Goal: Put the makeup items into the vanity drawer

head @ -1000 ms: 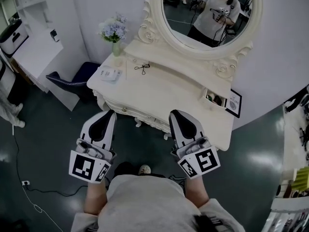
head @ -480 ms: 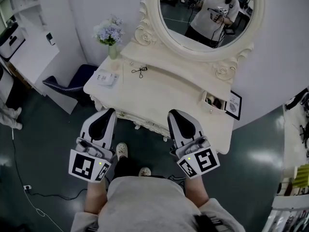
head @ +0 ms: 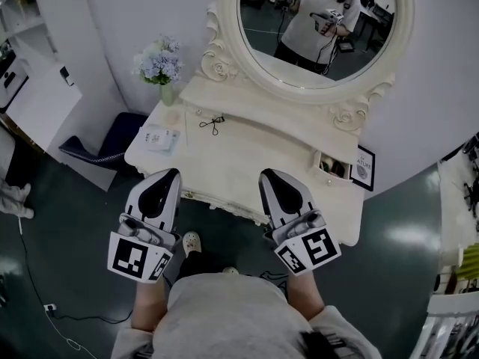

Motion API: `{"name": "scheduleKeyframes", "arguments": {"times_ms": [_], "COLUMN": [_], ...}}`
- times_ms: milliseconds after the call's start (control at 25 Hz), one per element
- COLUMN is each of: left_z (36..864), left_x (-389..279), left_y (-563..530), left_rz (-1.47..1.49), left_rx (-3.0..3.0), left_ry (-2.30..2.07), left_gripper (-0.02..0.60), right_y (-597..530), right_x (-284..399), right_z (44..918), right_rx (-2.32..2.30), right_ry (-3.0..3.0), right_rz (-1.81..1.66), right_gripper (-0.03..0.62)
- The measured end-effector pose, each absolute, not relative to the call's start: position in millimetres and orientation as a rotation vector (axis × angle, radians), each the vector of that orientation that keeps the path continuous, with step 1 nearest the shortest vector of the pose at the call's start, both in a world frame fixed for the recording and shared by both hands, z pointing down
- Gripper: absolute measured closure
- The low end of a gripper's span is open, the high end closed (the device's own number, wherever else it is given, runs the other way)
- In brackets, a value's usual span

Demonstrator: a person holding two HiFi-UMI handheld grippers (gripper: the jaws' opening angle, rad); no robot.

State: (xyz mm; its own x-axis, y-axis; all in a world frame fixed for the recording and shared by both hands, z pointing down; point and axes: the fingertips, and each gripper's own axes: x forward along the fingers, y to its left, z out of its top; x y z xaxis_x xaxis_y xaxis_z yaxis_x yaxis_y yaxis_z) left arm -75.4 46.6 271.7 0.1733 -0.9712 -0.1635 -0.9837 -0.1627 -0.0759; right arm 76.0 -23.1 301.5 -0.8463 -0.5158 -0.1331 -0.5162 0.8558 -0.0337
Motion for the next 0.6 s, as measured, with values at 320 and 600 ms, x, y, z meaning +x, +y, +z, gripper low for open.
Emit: {"name": "scheduleKeyframes", "arguments": {"times_ms": [320, 600], "left_z": [268, 271], "left_x": [-105, -131], "left_y": [5, -25], "left_rz": [0.105, 0.104], "left_rx": [-2.324, -2.374], "left_ry": [1.863, 1.811], "left_gripper": [0.566, 0.566], "right_y": [-58, -80], "right_x": [47, 21], "right_z": [296, 298], "right_rx": [-0.863, -0.918], "right_ry": [2.87, 2.856], "right_rz": [0.001, 0.0], "right_gripper": [0.567, 0.568]}}
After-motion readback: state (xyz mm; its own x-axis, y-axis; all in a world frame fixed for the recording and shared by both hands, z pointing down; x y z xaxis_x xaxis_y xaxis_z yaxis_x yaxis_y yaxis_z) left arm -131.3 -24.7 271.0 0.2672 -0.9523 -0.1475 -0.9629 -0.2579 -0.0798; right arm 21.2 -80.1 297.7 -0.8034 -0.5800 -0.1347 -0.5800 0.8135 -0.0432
